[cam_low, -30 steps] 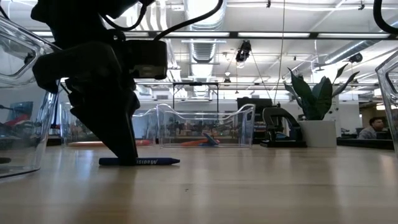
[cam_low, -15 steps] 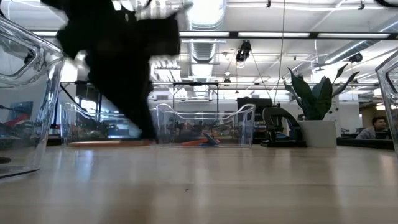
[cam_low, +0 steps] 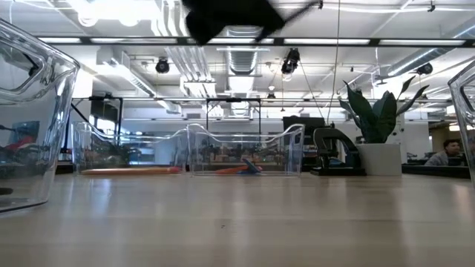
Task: Sort crayons/erasers/pens/pencils in bins
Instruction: Put the dark blue crayon into the bottom right transparent bin
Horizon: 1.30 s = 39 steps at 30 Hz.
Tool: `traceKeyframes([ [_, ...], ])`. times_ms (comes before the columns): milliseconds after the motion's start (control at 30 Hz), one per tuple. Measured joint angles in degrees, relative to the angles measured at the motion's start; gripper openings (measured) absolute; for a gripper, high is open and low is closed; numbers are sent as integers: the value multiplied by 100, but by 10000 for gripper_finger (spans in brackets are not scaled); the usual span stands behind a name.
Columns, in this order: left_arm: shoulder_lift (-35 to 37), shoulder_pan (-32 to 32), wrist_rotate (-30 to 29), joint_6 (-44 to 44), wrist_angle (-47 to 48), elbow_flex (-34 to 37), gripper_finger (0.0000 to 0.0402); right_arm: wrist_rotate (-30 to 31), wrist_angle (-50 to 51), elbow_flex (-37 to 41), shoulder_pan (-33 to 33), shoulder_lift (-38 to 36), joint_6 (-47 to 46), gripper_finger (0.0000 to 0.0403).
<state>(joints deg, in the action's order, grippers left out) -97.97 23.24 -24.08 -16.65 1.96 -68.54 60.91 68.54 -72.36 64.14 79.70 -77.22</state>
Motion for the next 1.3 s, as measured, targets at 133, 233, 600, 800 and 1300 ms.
traceKeyframes([
  [133,45,32,-11,693,-1134,-70,10,351,-87,38,-194,-44,572,176],
  [233,27,66,-8,1205,-1691,-68,10,516,-388,73,-329,-26,1158,176],
  [600,-27,263,-15,2292,-2427,-49,10,518,-2761,138,-978,31,4092,176],
  [800,-27,659,-158,2829,-2584,-49,10,-477,-4468,145,-1348,35,5998,176],
  [1300,-27,970,-662,3209,-2898,-49,10,-2388,-6385,149,-2259,252,7723,176],
])
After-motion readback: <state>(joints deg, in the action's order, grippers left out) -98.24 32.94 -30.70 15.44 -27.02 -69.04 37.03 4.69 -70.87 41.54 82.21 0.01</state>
